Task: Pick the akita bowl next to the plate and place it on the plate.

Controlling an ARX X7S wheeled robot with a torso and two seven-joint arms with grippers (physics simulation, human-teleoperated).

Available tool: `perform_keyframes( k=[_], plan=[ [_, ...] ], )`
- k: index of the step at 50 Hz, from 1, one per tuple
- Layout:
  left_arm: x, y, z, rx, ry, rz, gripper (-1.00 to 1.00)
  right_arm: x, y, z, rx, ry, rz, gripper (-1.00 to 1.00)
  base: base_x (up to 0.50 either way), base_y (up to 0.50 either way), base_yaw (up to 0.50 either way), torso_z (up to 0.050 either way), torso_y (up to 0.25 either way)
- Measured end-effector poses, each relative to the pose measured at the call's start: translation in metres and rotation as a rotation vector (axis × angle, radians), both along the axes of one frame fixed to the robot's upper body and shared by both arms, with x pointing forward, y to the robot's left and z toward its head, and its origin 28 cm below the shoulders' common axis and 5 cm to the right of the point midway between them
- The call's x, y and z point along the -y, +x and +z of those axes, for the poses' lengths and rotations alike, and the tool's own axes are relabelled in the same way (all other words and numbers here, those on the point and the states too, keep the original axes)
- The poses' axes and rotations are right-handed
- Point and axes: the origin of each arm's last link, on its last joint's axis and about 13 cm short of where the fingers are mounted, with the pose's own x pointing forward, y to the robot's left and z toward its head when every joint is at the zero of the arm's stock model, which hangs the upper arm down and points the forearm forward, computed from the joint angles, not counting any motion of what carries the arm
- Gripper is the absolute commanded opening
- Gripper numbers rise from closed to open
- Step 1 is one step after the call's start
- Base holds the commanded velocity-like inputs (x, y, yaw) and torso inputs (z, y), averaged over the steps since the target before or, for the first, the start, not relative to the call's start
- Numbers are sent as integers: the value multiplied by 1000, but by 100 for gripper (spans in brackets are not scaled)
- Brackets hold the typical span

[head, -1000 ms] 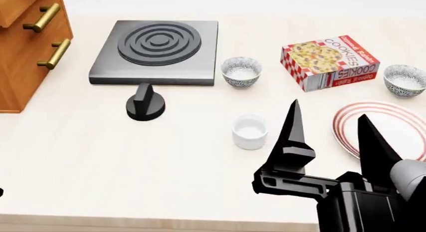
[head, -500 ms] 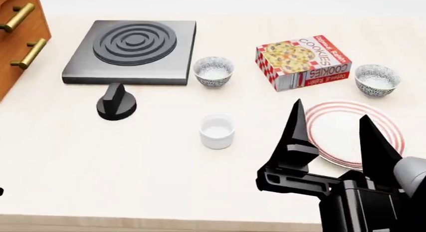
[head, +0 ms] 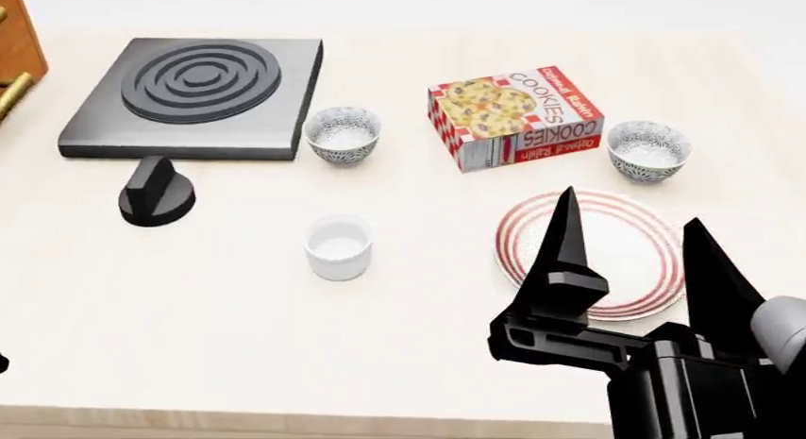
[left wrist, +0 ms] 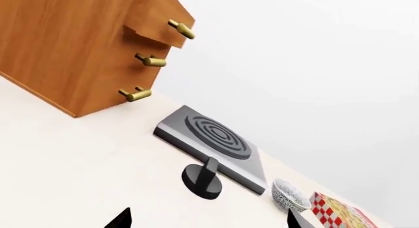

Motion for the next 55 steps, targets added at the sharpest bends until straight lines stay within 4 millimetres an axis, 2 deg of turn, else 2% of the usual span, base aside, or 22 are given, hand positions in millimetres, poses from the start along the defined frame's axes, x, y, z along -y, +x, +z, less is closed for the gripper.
perform_keyframes(
  k=[20,55],
  plan=[
    [0,0,0,-2,0,0,100,1,0,0,-2,15,4,100,0,-151,0,0,0],
    [-1,1,-3,-3,-1,-2,100,1,0,0,-11,26,10,100,0,-260,0,0,0]
  ],
)
